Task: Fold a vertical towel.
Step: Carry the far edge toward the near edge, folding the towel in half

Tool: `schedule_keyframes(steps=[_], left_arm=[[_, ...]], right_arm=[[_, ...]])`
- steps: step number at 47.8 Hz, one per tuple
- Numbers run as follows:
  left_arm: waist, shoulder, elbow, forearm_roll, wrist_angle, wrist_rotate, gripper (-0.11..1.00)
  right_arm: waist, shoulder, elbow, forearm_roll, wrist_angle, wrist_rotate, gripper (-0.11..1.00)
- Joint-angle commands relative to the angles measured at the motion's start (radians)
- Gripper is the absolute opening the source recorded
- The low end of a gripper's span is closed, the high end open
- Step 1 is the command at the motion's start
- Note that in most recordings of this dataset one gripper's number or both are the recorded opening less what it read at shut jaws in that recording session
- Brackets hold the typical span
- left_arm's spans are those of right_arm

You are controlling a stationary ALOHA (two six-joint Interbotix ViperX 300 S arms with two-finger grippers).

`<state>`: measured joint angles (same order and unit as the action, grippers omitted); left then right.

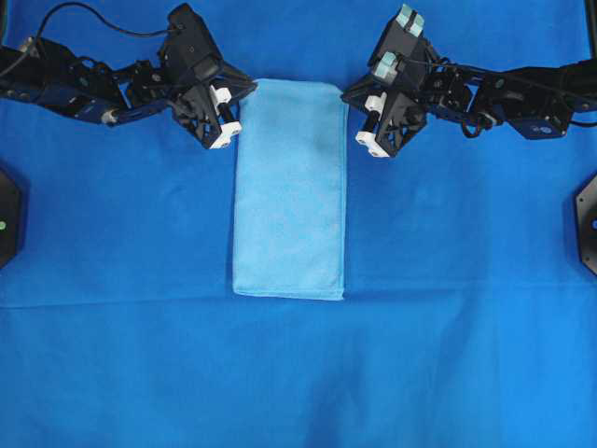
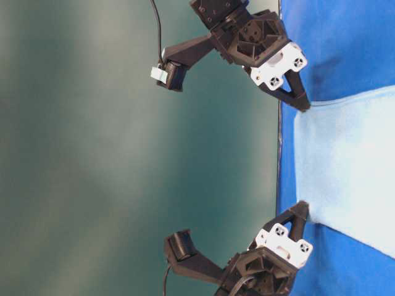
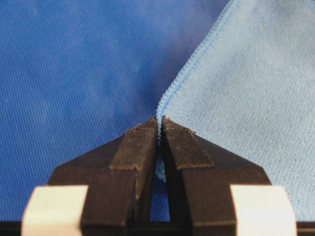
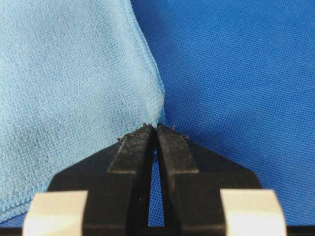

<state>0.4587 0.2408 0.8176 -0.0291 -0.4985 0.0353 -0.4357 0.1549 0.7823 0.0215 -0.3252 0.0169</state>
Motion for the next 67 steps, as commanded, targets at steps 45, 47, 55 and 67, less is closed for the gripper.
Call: schedule_keyframes(steps=[45, 47, 55, 67], left_arm=[[-0.333, -0.396, 0.101, -0.005, 0.245, 0.003, 0.02], [-0.356, -0.394, 0.101, -0.005, 0.256, -0.009, 0.02], [-0.422, -0.383, 0.104, -0.005, 0.321, -0.052, 0.02], [-0.506, -0.304, 0.100, -0.005, 0.307, -0.095, 0.02]], right_arm=[[0.239, -0.337, 0.100, 0.080, 0.114, 0.011, 0.03], [0.259, -0.337, 0.101, 0.081, 0.123, 0.011, 0.03], [0.341, -0.328, 0.100, 0.098, 0.144, 0.011, 0.03], [0.417, -0.261, 0.089, 0.137, 0.141, 0.012, 0.03]])
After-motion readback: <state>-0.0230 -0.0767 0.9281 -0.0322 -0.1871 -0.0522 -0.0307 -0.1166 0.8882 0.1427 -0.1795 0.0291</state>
